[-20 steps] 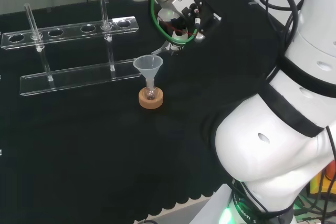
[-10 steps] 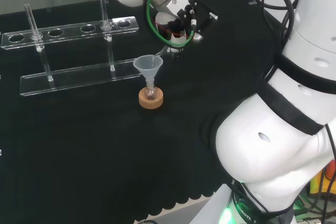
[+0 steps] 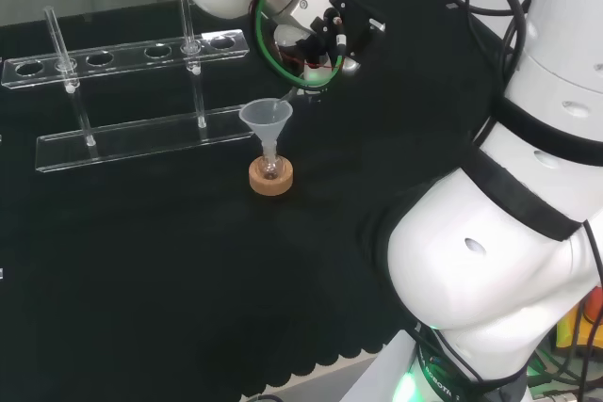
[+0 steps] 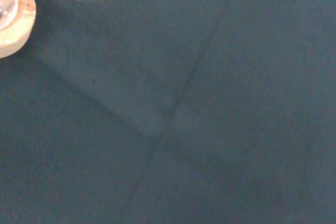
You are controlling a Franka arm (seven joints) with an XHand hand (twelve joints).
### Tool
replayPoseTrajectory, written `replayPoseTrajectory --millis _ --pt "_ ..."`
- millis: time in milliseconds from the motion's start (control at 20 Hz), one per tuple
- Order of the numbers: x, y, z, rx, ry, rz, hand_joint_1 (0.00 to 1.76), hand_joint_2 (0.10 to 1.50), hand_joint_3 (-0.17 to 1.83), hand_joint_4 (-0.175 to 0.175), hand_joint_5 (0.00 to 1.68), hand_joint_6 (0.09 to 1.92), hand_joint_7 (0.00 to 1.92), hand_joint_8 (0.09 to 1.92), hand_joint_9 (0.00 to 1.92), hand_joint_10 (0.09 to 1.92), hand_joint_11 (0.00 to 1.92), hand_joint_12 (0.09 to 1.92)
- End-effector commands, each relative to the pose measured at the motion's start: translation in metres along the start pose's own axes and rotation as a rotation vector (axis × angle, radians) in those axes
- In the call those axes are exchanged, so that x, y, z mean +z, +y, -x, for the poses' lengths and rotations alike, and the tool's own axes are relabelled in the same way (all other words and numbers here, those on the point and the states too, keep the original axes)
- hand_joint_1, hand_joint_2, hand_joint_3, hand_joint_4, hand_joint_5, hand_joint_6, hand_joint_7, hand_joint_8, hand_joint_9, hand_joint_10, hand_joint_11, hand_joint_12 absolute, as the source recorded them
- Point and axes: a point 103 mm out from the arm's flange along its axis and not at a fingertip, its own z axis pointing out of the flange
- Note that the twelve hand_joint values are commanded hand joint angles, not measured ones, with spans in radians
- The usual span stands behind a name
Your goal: Pour all the NaCl from the weighing funnel into the round-bottom flask.
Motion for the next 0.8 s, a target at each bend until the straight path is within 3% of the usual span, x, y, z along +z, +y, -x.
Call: replayPoseTrajectory --millis 50,350,800 --pt "-0.0041 -0.0004 0.0009 0.010 -0.039 -0.019 1.04 1.05 0.07 0.175 1.05 0.92 1.16 0.46 1.30 0.19 0.92 0.98" --pt "-0.0108 -0.0003 -0.0005 0.017 -0.072 -0.026 1.04 1.05 0.07 0.175 1.05 0.92 1.16 0.46 1.30 0.18 0.93 0.97" --pt "-0.0057 0.0023 0.0024 0.014 -0.029 -0.034 1.04 1.05 0.07 0.175 1.05 0.92 1.16 0.45 1.31 0.18 0.93 0.97"
